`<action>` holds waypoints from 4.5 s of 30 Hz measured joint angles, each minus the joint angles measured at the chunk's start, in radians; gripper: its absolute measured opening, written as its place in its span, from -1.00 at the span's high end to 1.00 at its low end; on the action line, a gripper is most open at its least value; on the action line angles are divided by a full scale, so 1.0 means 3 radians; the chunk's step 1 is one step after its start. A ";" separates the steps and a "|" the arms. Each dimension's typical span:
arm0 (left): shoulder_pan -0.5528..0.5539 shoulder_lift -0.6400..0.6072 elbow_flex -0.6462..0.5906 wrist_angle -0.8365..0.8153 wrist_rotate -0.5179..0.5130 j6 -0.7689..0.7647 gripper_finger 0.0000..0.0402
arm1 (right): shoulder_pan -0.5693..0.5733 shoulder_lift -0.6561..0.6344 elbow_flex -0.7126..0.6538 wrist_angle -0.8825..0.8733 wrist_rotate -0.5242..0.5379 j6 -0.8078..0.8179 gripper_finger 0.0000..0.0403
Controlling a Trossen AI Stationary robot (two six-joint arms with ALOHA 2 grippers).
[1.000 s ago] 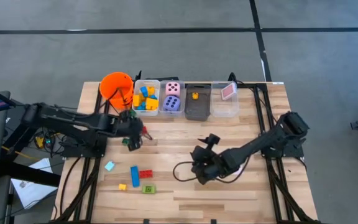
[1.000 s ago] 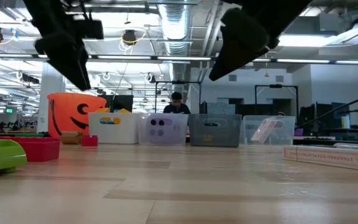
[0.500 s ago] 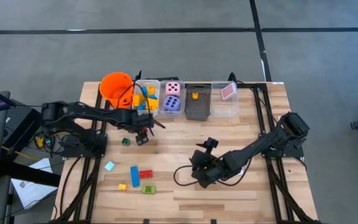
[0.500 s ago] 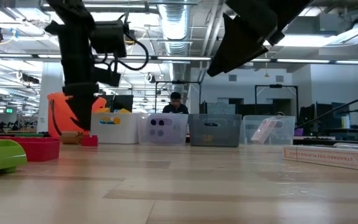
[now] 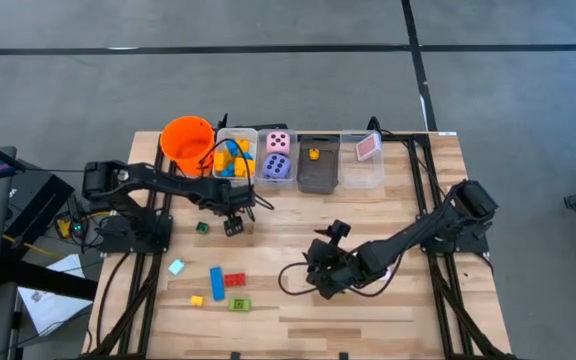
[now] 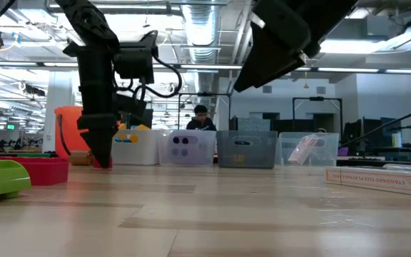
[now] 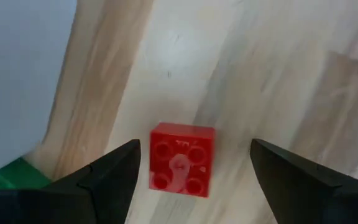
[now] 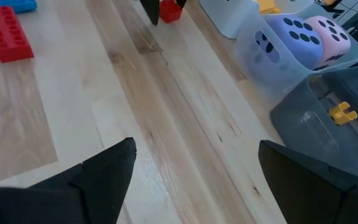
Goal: Pick & Place Toys
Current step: Put the red game piece into the black bin
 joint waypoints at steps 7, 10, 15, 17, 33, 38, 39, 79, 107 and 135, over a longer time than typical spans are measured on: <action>0.0253 -0.0010 -0.0001 -0.0024 0.0122 -0.0001 -0.47 | -0.0044 0.0001 -0.0114 0.0176 -0.0032 0.0001 -0.66; 0.0373 -0.0010 -0.0025 -0.0005 0.0404 -0.0002 -0.47 | -0.0046 0.0001 -0.0177 0.0261 -0.0032 0.0002 -0.66; 0.0445 -0.0033 -0.0161 0.0133 0.0566 0.0057 -0.41 | -0.0045 0.0001 -0.0240 0.0345 -0.0035 0.0010 -0.66; 0.0431 -0.0043 -0.0216 0.0179 0.0572 0.0119 -0.35 | -0.0045 0.0001 -0.0240 0.0360 -0.0035 0.0009 -0.66; 0.0317 -0.0948 -0.0790 0.0354 0.0671 0.0144 0.35 | -0.0045 0.0001 -0.0238 0.0453 -0.0035 -0.0001 -0.66; 0.0317 -0.1506 -0.0791 0.0405 0.0665 0.0090 0.35 | -0.0076 0.0001 -0.0238 0.0521 -0.0036 -0.0040 -0.66; 0.0317 -0.1611 -0.0790 0.0486 0.0664 0.0056 0.35 | -0.0085 0.0001 -0.0238 0.0526 -0.0036 -0.0050 -0.66; -0.0650 -0.1480 -0.0782 0.3920 0.1580 -0.1259 0.35 | -0.0311 0.0001 -0.0237 0.3359 0.0324 -0.3818 -0.66; -0.0619 -0.1376 -0.0782 0.4372 0.1425 -0.1275 0.35 | -0.0407 0.0000 -0.0237 0.4039 -0.0040 -0.4367 -0.66; -0.0691 -0.0968 -0.0516 0.4396 0.1481 -0.1265 0.35 | -0.0407 0.0001 -0.0237 0.3988 -0.0119 -0.4356 -0.50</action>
